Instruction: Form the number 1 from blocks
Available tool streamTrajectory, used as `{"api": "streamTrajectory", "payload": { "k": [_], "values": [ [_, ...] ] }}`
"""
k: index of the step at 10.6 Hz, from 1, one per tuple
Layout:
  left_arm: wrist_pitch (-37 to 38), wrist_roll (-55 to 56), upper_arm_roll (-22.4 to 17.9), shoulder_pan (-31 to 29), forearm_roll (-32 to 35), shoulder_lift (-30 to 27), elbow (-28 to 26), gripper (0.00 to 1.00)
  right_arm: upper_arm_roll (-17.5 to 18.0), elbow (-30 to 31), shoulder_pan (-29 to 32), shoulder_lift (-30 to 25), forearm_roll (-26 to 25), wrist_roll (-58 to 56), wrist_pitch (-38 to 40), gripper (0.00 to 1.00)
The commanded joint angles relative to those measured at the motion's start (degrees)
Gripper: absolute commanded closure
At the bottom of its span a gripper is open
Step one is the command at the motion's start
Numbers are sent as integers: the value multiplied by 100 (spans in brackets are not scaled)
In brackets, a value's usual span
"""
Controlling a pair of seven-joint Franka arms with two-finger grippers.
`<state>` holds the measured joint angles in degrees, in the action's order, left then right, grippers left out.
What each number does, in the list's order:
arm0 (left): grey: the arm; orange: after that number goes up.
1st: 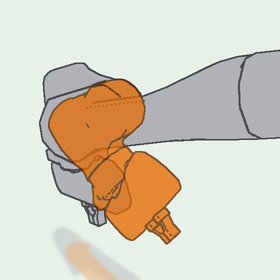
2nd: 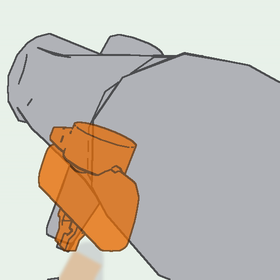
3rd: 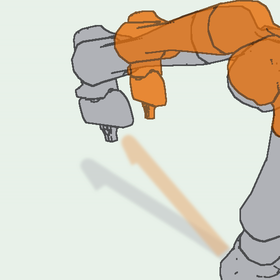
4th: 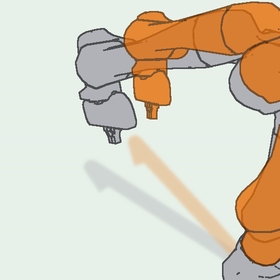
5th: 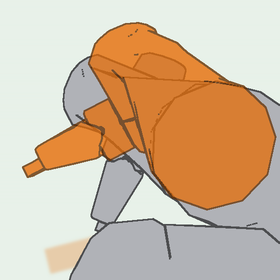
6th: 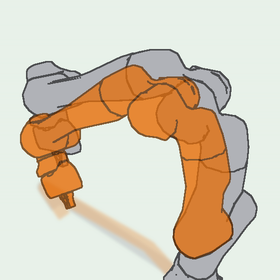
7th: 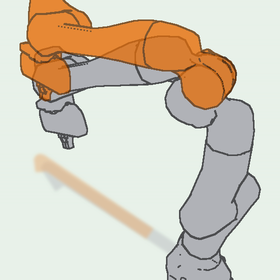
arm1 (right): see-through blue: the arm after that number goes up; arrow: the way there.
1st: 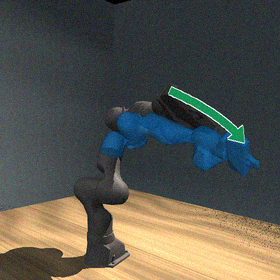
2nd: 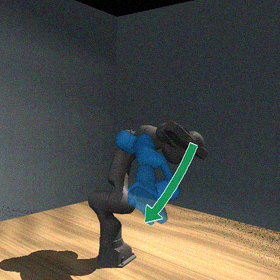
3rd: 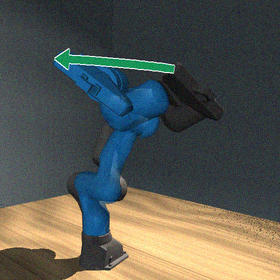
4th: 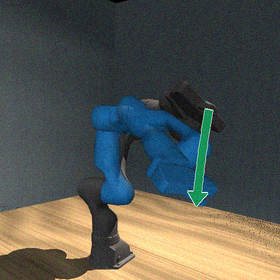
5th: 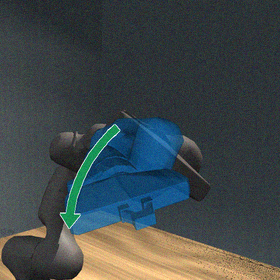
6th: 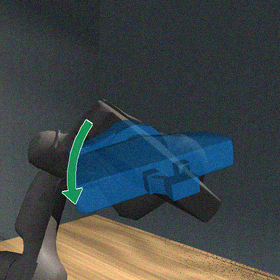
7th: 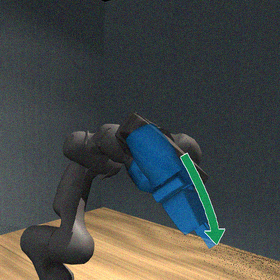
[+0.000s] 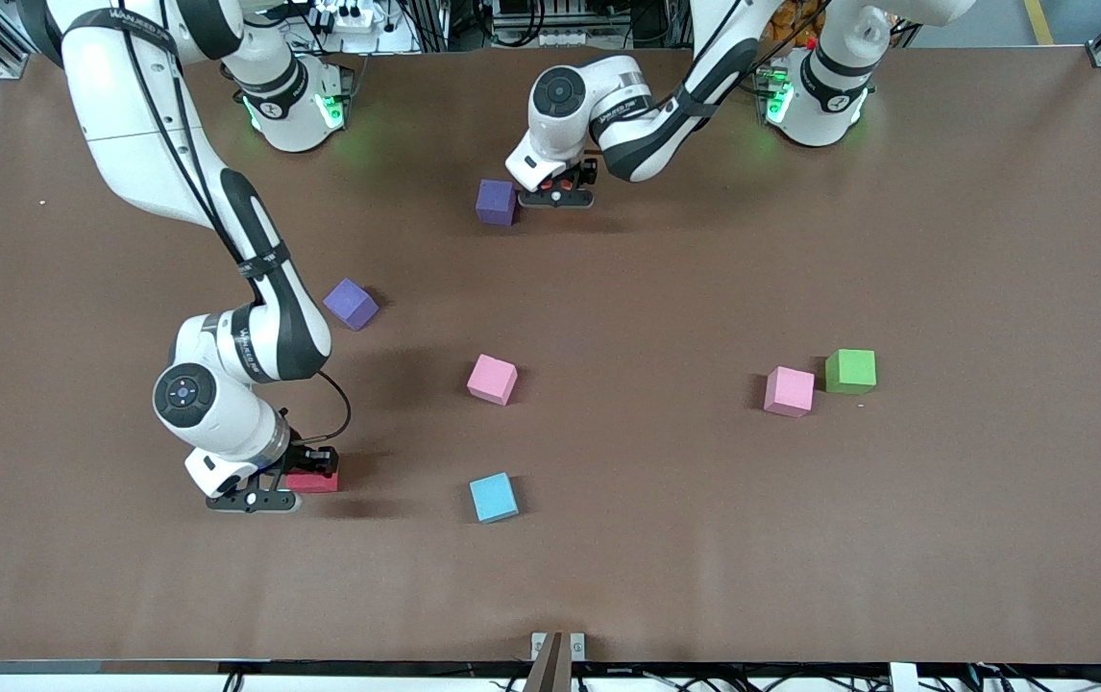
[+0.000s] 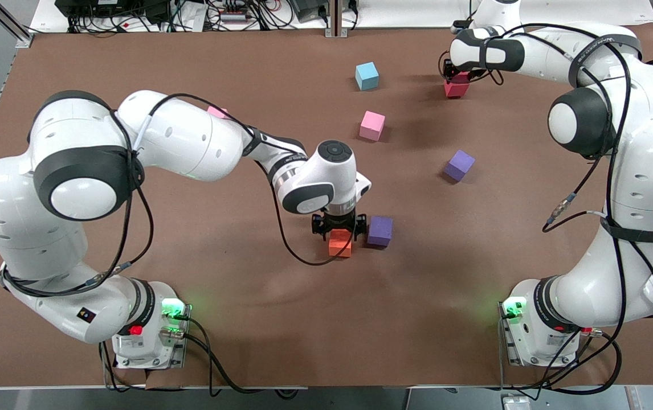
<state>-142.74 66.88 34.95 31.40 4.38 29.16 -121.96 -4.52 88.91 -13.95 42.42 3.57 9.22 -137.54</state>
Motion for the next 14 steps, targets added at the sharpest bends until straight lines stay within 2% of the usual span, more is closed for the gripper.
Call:
{"api": "streamTrajectory", "payload": {
  "k": [1,2,4,5,8,9,11,13,14],
  "values": [
    [35,448,-41,25,107,-129,163,0,4,3,15,-102,48,45,25,51],
    [296,449,-50,16,116,-208,303,0,-5,12,6,-198,48,45,34,51],
    [981,440,-59,42,116,-226,986,0,-31,82,-11,-497,48,45,87,51],
    [1115,414,-59,77,116,-174,1268,0,-40,291,-11,-716,48,54,78,51],
    [1108,282,-85,357,343,115,1656,0,-40,994,67,-1445,48,63,78,51],
    [1116,351,-189,559,588,439,1954,0,-31,1231,120,-1691,48,63,96,51],
    [1116,343,-794,1287,626,757,2412,0,-23,1706,190,-2122,57,71,96,51],
    [1108,291,-894,1465,626,915,2536,0,-22,2155,235,-2579,65,80,165,51],
    [1108,299,-902,1527,635,1030,2659,0,-22,2191,261,-2660,74,89,349,51]
  ]
}}
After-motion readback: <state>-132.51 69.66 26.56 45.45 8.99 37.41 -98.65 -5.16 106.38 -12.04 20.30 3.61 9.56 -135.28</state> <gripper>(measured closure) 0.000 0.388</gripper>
